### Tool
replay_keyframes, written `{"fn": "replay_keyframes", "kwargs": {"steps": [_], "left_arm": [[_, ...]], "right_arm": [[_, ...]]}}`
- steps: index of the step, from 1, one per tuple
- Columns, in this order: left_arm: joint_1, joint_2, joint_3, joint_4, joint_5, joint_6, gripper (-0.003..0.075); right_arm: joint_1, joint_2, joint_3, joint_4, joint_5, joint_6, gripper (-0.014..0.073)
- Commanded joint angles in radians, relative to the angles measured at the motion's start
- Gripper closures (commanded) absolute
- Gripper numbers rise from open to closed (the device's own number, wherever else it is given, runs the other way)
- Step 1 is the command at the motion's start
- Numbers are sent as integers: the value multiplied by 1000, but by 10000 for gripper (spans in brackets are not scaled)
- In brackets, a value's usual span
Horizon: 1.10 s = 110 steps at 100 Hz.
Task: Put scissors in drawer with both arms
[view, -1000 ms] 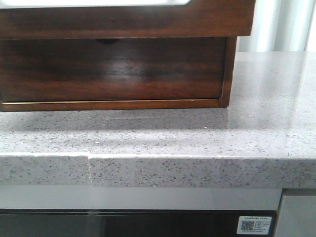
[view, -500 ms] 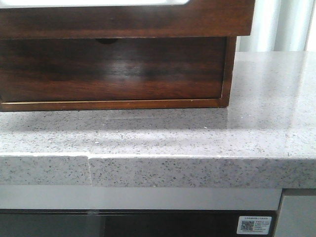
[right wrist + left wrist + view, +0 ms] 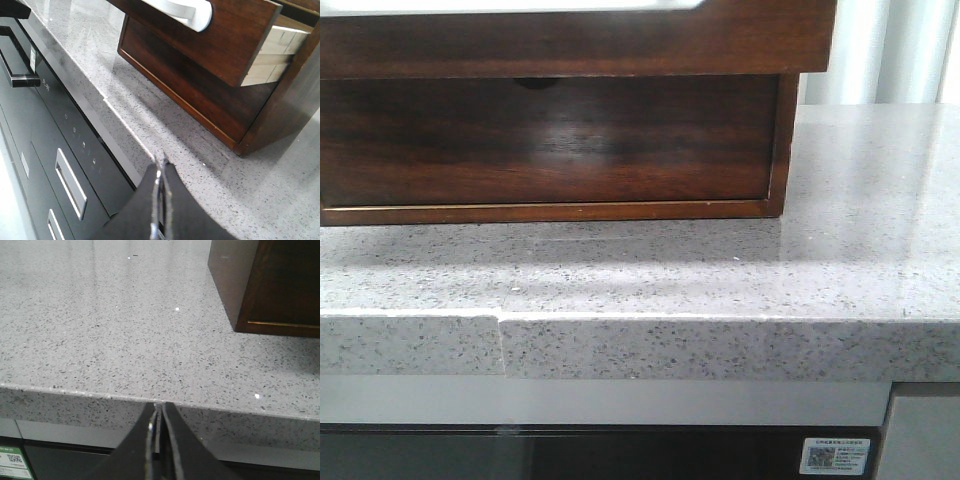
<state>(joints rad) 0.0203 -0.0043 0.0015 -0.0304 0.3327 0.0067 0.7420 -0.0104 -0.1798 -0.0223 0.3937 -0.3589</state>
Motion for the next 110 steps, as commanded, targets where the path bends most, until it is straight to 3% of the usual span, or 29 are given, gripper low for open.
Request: {"fn": "replay_keyframes", "kwargs": {"steps": [1,9,17,35,51,75,87,102,110], "left_arm": [[2,-33,24,-12,-25,-7,739],[2,-33,24,-12,-25,-7,739],[2,-33,24,-12,-25,-7,739],[2,-33,24,-12,-25,-7,739],[2,-33,24,-12,-25,-7,739],[2,-33,24,-12,-25,-7,739],[2,-33,24,-12,-25,-7,739],[2,-33,24,-12,-25,-7,739],[2,-33,24,-12,-25,-7,739]], "right_arm": [[-1,-5,-26,-2,-79,-2,665],[-13,-5,-18,-35,-106,0,665],[-58,-5,11,-35,-250,35,665],[-258,-5,135,-54,-691,351,665],[-513,-5,204,-110,-840,609,665],[-813,-8,206,-142,-590,674,665],[-853,-20,206,-134,-401,645,665],[-853,-20,206,22,-230,416,665],[-853,-20,206,22,-142,410,665]]}}
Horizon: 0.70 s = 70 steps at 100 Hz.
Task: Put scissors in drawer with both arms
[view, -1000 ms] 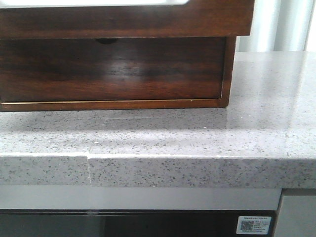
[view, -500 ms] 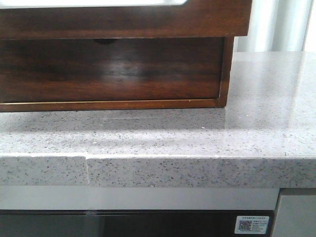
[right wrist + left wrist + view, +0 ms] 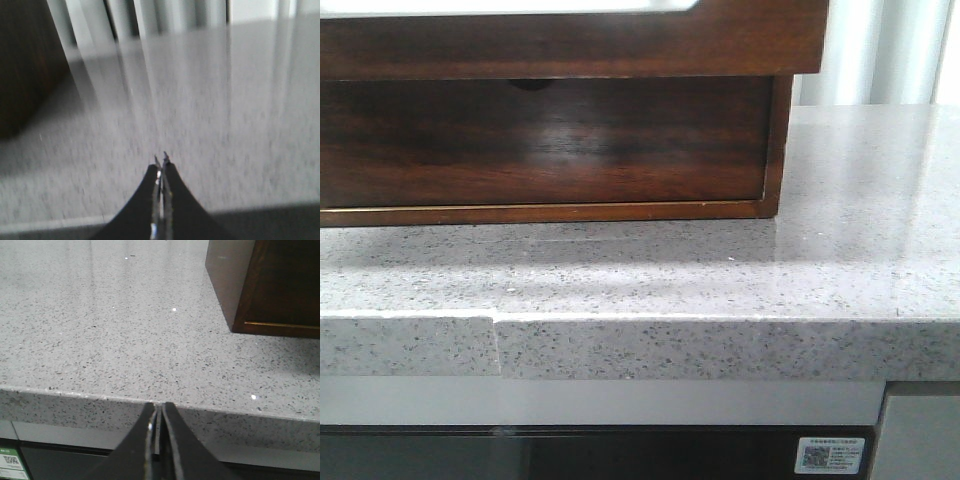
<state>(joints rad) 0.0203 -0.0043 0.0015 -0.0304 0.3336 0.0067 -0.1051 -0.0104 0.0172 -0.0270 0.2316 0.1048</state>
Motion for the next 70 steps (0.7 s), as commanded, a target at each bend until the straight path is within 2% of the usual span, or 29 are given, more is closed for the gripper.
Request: {"fn": "replay_keyframes", "kwargs": {"steps": [1,6,70], "left_arm": [[2,-33,24,-12,-26,-7,739],[2,-33,24,-12,-26,-7,739],[2,-33,24,-12,-26,-7,739]], "right_arm": [[-6,-20,9,20,26,-54,665],[-6,-20,9,9,69,-54,665],[-6,-20,9,8,69,-56,665]]}}
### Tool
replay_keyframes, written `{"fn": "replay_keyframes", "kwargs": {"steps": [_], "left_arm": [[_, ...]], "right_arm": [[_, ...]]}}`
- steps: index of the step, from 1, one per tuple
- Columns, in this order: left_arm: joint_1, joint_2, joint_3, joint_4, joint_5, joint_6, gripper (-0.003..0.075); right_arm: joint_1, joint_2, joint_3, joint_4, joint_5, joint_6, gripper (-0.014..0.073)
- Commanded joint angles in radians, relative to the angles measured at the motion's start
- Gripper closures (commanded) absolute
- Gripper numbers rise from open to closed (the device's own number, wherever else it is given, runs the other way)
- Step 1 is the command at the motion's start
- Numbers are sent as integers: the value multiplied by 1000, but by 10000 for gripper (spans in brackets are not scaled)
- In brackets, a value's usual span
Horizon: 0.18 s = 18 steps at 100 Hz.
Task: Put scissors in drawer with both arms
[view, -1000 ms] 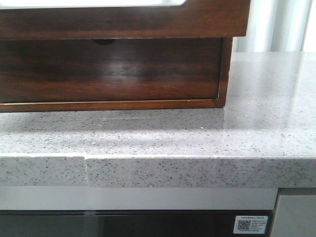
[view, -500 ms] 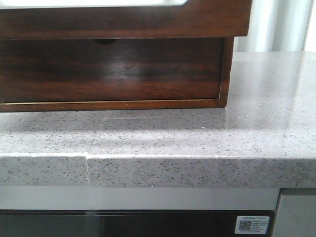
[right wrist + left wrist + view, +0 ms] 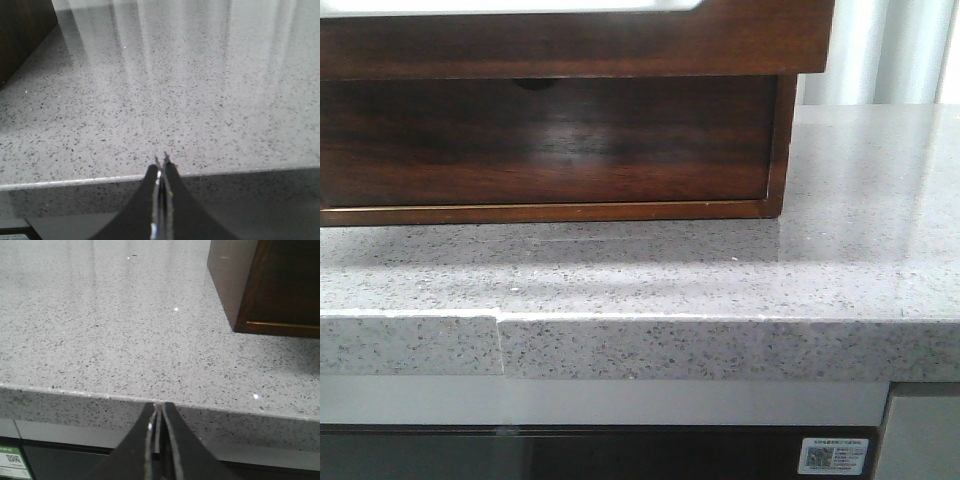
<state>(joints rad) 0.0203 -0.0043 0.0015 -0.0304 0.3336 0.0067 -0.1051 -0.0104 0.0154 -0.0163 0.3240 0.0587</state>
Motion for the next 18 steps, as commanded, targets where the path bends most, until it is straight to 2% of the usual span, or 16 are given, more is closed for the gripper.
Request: {"fn": "replay_keyframes", "kwargs": {"steps": [1,18], "left_arm": [[2,-33,24,-12,-26,-7,739],[2,-33,24,-12,-26,-7,739]], "right_arm": [[-6,-20,11,-3,-24,-10,665],[-6,-20,11,-3,-24,-10,665]]}}
